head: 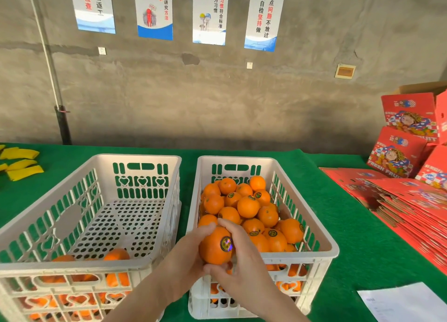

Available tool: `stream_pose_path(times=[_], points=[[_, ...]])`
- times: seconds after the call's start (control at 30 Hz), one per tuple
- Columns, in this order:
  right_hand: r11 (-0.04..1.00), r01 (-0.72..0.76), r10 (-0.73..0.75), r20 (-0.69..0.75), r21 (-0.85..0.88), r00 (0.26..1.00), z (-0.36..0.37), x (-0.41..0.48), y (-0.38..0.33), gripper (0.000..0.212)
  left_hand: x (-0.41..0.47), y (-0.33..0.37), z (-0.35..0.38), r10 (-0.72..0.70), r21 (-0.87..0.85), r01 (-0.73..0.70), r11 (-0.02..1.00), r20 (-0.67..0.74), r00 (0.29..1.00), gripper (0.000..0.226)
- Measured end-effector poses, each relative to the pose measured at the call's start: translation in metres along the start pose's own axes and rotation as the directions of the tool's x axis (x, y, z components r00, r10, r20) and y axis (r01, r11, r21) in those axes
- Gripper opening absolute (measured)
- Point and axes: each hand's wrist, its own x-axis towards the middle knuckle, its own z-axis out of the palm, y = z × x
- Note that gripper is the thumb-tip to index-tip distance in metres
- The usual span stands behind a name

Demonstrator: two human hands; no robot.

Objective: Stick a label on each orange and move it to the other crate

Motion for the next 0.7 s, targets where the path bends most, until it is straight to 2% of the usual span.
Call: stream_pose_path(times=[0.03, 0.07, 0.1, 0.13, 0.17, 0.23, 0.33, 0.37, 0.43, 0.53, 0.7], points=[[1.000, 0.025, -0.025, -0.038, -0.004, 0.999, 0.002, 0.000, 0.004, 0.075, 0.007, -0.002, 0.001, 0.050, 0.104, -0.039, 0.994, -0.107, 0.993, 0.042], [0.999, 0.046, -0.046, -0.068, 0.003, 0.997, 0.002, 0.001, 0.007, 0.076, 0.015, -0.004, 0.001, 0.163, 0.285, -0.096, 0.954, -0.224, 0.961, 0.044], [0.998, 0.059, -0.058, -0.092, 0.011, 0.994, 0.001, 0.004, 0.010, 0.076, 0.022, -0.004, 0.001, 0.323, 0.479, -0.158, 0.864, -0.285, 0.902, 0.043], [0.999, 0.052, -0.050, -0.115, 0.011, 0.992, -0.002, 0.009, 0.014, 0.077, 0.029, -0.005, 0.001, 0.476, 0.617, -0.225, 0.754, -0.277, 0.835, 0.040], [1.000, 0.019, -0.019, -0.143, 0.000, 0.989, -0.007, 0.016, 0.018, 0.078, 0.036, -0.005, 0.001, 0.566, 0.692, -0.272, 0.668, -0.237, 0.789, 0.036], [0.998, -0.058, 0.051, -0.228, -0.024, 0.972, -0.023, 0.039, 0.032, 0.075, 0.052, -0.009, -0.002, 0.620, 0.814, -0.272, 0.513, -0.132, 0.773, 0.033], [0.966, -0.210, 0.147, -0.350, -0.149, 0.925, -0.058, 0.092, 0.067, 0.064, 0.076, -0.022, -0.011, 0.556, 0.989, -0.078, 0.122, -0.003, 0.831, 0.024], [0.930, -0.306, 0.217, -0.364, -0.206, 0.906, -0.070, 0.110, 0.080, 0.061, 0.079, -0.025, -0.014, 0.530, 0.999, -0.037, 0.037, 0.012, 0.848, 0.024], [0.801, -0.497, 0.373, -0.370, -0.335, 0.851, -0.089, 0.137, 0.112, 0.062, 0.083, -0.030, -0.016, 0.509, 1.000, 0.001, 0.008, -0.005, 0.861, 0.022], [0.624, -0.625, 0.522, -0.344, -0.469, 0.780, -0.100, 0.149, 0.153, 0.068, 0.084, -0.029, -0.015, 0.530, 0.999, 0.036, -0.008, -0.027, 0.847, 0.016], [0.602, -0.675, 0.583, -0.343, -0.426, 0.737, -0.088, 0.148, 0.168, 0.071, 0.083, -0.029, -0.011, 0.543, 0.997, 0.060, -0.049, -0.024, 0.840, 0.018]])
